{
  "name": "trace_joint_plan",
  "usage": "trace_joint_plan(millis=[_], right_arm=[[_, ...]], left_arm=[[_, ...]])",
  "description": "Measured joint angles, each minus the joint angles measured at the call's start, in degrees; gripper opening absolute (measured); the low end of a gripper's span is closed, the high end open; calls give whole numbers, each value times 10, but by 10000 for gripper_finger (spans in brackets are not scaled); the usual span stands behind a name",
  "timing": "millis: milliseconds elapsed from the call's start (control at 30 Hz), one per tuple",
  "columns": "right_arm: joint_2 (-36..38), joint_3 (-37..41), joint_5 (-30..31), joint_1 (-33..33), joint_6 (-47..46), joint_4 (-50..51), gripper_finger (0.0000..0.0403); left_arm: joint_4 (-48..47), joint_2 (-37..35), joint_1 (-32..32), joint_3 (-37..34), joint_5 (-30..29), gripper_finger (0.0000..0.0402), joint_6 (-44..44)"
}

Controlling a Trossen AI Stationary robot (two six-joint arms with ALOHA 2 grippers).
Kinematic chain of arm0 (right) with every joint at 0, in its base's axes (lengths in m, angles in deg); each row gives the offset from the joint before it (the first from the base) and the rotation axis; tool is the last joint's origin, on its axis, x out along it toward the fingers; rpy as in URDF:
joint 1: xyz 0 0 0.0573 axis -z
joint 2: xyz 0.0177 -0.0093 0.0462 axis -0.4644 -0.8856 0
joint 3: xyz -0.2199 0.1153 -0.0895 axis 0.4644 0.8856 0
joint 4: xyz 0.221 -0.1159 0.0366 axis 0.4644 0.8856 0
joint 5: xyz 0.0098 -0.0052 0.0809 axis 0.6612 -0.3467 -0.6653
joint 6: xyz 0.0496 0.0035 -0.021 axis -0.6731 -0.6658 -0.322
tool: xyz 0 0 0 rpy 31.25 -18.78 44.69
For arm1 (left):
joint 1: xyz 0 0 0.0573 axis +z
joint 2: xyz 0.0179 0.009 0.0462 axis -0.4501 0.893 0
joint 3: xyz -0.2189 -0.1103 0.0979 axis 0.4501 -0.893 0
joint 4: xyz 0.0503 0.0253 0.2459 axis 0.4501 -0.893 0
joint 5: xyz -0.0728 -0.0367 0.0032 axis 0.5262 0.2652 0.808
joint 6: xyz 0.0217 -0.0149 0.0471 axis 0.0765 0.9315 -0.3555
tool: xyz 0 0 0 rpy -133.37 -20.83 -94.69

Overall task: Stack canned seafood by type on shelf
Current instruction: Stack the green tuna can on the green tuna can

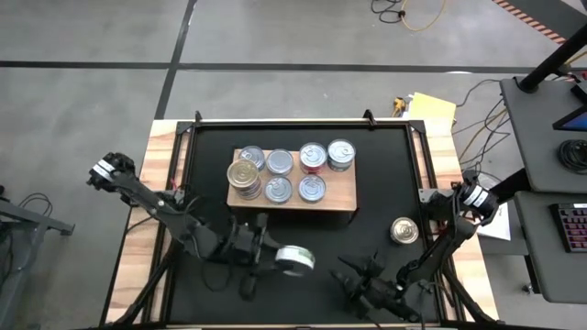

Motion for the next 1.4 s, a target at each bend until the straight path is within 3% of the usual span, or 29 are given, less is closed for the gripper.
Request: trace_joint_plan(millis=[100,200,300,467,600,733,1067,1400], right_arm=[[0,0,-19,1,18,50,250],[0,-4,-114,5,61,99,256],[-1,-13,-224,11,133,133,264],[-2,-35,-280,26,249,132,273],[-2,-46,-314,43,307,160,278],[-2,-50,-323,61,342,159,278],[-9,-52,-389,83,446,153,270],[-30,-81,-404,92,546,159,260]], left_arm=[[104,-2,-6,-70,19,117,163],[158,2,-18,-122,1,117,312],[167,11,-32,-152,-11,117,451],[150,12,-66,-174,-69,117,577],[146,12,-88,-166,-120,117,597],[105,15,-97,-142,-133,117,598],[59,50,-96,-69,-120,117,563],[67,81,-97,-54,-106,117,563]])
